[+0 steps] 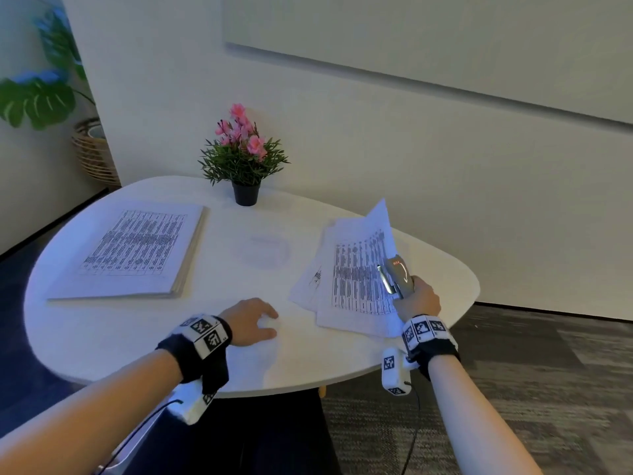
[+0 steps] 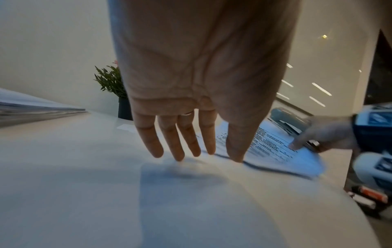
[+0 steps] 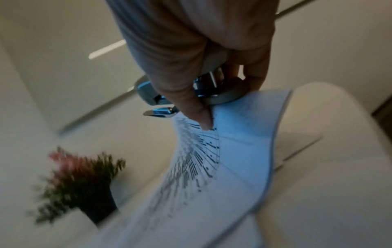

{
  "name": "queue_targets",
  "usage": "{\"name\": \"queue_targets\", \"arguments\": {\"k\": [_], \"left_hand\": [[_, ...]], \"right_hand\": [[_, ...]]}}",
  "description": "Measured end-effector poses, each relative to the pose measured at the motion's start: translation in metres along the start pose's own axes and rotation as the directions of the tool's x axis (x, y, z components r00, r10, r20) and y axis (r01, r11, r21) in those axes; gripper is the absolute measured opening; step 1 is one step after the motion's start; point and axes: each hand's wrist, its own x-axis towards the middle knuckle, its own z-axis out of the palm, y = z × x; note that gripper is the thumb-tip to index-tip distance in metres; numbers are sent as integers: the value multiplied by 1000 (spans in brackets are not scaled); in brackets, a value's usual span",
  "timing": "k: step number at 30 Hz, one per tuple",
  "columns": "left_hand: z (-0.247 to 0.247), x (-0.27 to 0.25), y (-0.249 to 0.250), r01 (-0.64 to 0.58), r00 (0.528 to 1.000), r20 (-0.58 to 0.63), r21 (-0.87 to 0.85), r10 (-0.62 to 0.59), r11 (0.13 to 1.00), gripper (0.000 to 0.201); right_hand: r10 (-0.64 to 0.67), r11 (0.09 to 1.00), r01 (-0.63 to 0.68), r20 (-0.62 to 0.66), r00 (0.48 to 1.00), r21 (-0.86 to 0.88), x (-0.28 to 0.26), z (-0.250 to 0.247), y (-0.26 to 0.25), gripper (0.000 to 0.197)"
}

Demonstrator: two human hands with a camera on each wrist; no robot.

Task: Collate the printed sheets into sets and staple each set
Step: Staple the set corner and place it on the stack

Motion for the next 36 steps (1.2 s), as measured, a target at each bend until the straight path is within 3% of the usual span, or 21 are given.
{"name": "queue_targets", "arguments": {"k": [3, 6, 9, 11, 13, 17, 19, 21, 25, 27, 31, 34, 36], "left_hand": [[-16, 22, 21, 1, 990, -141, -94, -14, 996, 51], [-35, 48, 39, 31, 954, -282, -236, -99, 971, 74], [-61, 63, 55, 7, 880, -429, -415, -202, 910, 101], [-81, 67, 62, -129, 822, -528, -539, -214, 832, 106], [-97, 67, 68, -253, 800, -566, -618, -197, 745, 93], [-114, 59, 81, -354, 759, -633, -597, -153, 720, 24], [-115, 53, 88, -391, 727, -670, -583, -149, 712, 33], [-116, 45, 93, -427, 735, -668, -591, -119, 685, 37], [-125, 26, 98, -450, 786, -614, -646, -70, 617, 8], [-130, 16, 100, -477, 758, -650, -606, -50, 636, 11], [-133, -12, 110, -557, 697, -697, -378, 169, 740, 7], [-128, -37, 110, -586, 652, -688, -191, 318, 788, 19], [-127, -51, 107, -622, 605, -715, -149, 351, 769, 12]], "right_hand": [[46, 969, -37, -31, 998, 246, -10, -4, -3, 21], [114, 849, -98, 1, 993, 520, -16, -1, 2, 22], [123, 720, -135, 67, 990, 681, -17, 0, 5, 21], [99, 660, -141, 101, 990, 738, -16, -1, 5, 23], [77, 624, -139, 117, 990, 769, -13, -1, 5, 26], [96, 606, -167, 136, 986, 778, -3, 4, 6, 29], [119, 600, -188, 146, 982, 778, 0, 8, 6, 28], [150, 565, -213, 154, 977, 797, 3, 11, 3, 26], [188, 504, -227, 150, 971, 834, 6, 12, -6, 23], [170, 474, -214, 150, 974, 854, 3, 7, -15, 30], [67, 346, -140, 125, 990, 928, -5, -7, -40, 81], [-19, 243, -96, 103, 994, 965, -12, -16, -57, 76], [-57, 153, -94, 104, 993, 984, -17, -21, -68, 61]]}}
